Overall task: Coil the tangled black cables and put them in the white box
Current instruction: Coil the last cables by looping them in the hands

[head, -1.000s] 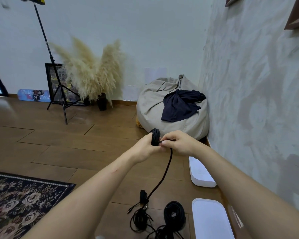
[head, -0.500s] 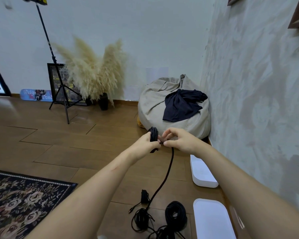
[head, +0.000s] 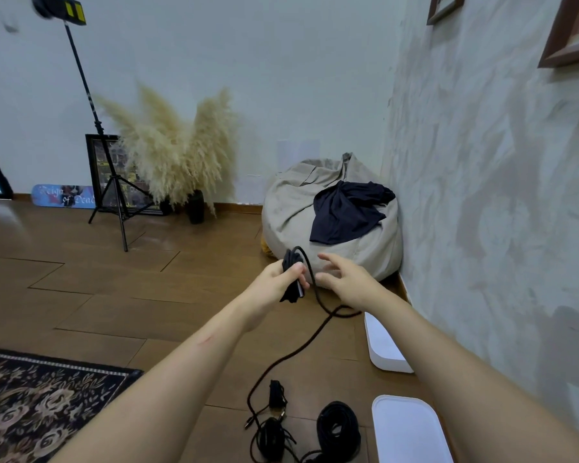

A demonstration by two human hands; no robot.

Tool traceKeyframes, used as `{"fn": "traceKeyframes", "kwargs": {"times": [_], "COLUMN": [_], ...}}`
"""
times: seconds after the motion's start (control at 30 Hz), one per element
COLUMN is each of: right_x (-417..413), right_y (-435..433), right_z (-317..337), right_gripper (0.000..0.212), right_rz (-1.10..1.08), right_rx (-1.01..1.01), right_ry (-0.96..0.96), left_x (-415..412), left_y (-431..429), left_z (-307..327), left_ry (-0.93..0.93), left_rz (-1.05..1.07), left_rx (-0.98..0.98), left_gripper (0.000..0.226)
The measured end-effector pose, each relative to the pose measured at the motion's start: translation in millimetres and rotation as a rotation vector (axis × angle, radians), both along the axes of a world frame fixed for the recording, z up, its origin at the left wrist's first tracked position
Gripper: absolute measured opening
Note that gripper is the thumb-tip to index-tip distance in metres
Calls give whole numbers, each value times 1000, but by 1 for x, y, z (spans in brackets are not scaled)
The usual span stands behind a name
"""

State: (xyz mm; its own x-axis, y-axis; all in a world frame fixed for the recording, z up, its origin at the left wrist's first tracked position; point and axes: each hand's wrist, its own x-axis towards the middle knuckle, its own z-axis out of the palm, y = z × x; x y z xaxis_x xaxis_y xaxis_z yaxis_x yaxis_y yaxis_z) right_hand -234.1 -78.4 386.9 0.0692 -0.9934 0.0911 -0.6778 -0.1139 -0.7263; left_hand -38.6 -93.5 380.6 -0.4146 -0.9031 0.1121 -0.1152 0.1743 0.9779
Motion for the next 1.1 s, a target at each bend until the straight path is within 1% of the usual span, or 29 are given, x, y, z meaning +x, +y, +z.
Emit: {"fn": "traceKeyframes", "kwargs": {"times": [0.07, 0.1, 0.2, 0.27, 0.33, 0.4, 0.43, 0.5, 0.53, 0.57, 0.6, 0.67, 0.7, 0.77, 0.8, 0.93, 1.03, 1.1], "right_x": [5, 6, 6, 4, 4, 10, 13, 23, 29, 33, 38, 47, 51, 59, 63, 59, 47, 41], "right_y": [-2, -3, -3, -1, 4, 9, 9, 10, 10, 8, 5, 4, 5, 8, 11, 9, 9, 8], "right_z": [1, 1, 2, 3, 9, 14, 15, 10, 6, 2, -3, -9, -11, -15, -15, -1, 7, 8], "right_gripper": [44, 38, 20, 17, 22, 24, 22, 18, 19, 21, 24, 22, 17, 6, 8, 11, 9, 10], "right_rz": [17, 19, -37, -45, -37, -30, -22, -11, -3, 7, 18, 31, 54, 170, 219, 252, 286, 294], "right_rx": [-59, -81, -135, -142, -186, -255, -261, -156, -87, -41, -12, 47, 71, 96, 106, 9, 10, 15], "right_ry": [-91, -106, -80, -128, -175, -210, -248, -332, -351, -341, -289, -230, -205, -122, -77, 23, 125, 184], "left_x": [-7, -9, -14, -15, -16, -18, -18, -18, -17, -16, -15, -13, -13, -12, -12, -3, 4, 6], "left_y": [6, 8, 15, 19, 22, 23, 23, 23, 21, 19, 17, 12, 10, 4, 1, -12, -19, -21], "left_z": [1, 2, 6, 12, 18, 25, 29, 34, 35, 35, 35, 33, 32, 29, 27, 21, 13, 6], "left_ry": [-7, -7, 12, 27, 42, 105, 151, 222, 240, 251, 262, 258, 245, 227, 214, 25, -144, -244], "left_rz": [-41, -56, -102, -136, -158, -183, -192, -180, -153, -121, -91, -22, 22, 109, 144, 257, 227, 197], "left_rx": [-2, -4, -31, -49, -82, -86, -71, -50, -50, -54, -59, -78, -93, -128, -147, -240, -281, -319], "left_gripper": [26, 25, 26, 32, 35, 30, 25, 21, 22, 26, 28, 29, 27, 16, 13, 19, 24, 24]}}
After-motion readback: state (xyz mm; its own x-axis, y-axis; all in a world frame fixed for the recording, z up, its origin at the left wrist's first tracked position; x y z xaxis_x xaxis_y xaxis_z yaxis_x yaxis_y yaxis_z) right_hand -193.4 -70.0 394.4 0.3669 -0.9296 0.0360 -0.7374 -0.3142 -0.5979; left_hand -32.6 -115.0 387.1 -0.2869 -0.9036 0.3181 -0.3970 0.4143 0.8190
